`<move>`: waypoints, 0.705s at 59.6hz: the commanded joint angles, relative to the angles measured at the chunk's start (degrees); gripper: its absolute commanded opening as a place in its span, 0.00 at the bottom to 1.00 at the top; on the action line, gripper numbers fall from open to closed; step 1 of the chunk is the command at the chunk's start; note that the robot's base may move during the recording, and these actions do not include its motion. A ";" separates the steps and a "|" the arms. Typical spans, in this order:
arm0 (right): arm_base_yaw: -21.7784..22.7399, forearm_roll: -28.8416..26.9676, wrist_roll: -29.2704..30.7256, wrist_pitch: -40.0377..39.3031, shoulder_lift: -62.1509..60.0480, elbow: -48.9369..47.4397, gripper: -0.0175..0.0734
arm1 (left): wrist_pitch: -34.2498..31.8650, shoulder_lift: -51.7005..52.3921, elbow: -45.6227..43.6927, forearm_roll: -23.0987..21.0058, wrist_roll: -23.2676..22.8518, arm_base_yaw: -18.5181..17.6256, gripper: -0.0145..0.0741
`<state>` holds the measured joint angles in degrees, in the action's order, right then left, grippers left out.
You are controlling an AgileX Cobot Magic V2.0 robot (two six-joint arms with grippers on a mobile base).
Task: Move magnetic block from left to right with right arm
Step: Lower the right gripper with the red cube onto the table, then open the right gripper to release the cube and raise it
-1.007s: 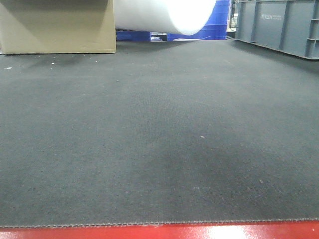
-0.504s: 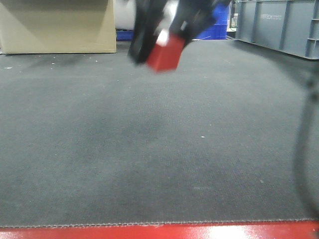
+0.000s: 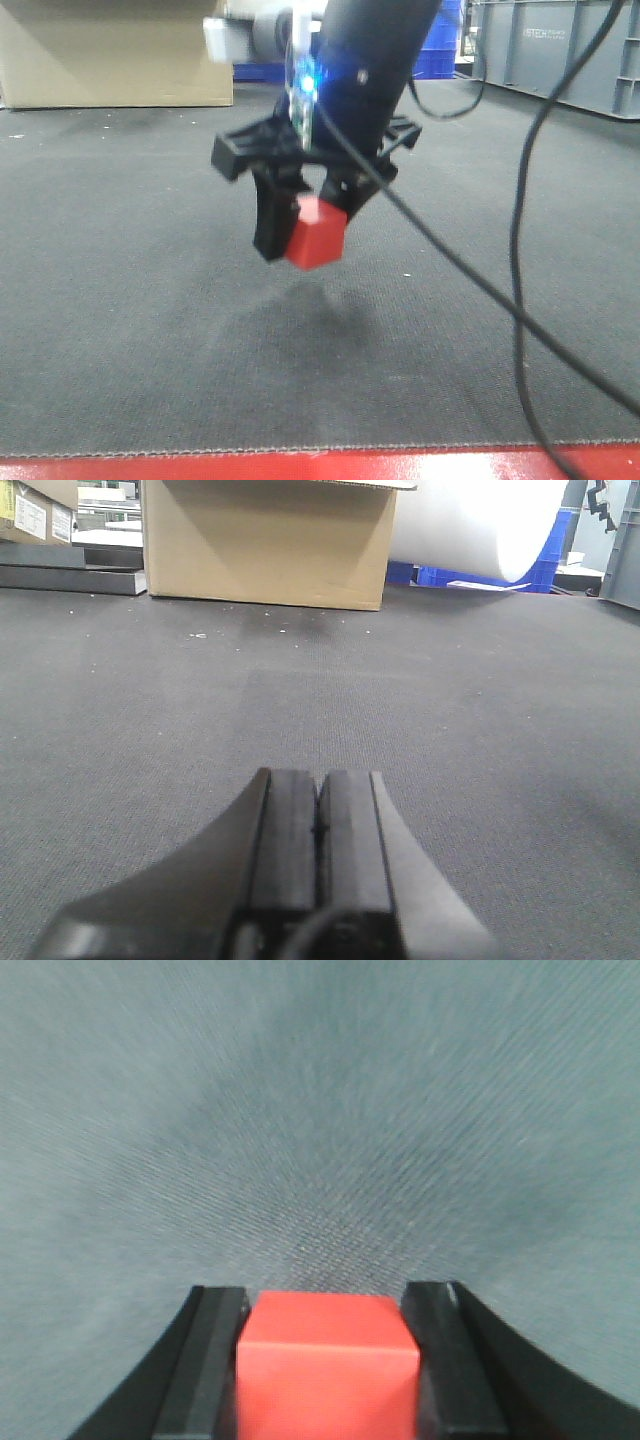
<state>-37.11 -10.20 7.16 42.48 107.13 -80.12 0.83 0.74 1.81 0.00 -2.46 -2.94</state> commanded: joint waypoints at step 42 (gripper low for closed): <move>0.23 -0.18 -1.73 1.33 -2.09 -4.69 0.84 | -5.17 0.76 0.59 0.00 -0.25 -0.01 0.03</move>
<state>-37.11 -10.20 6.29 44.11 109.36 -81.80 0.83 0.74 1.81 0.00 -2.46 -2.94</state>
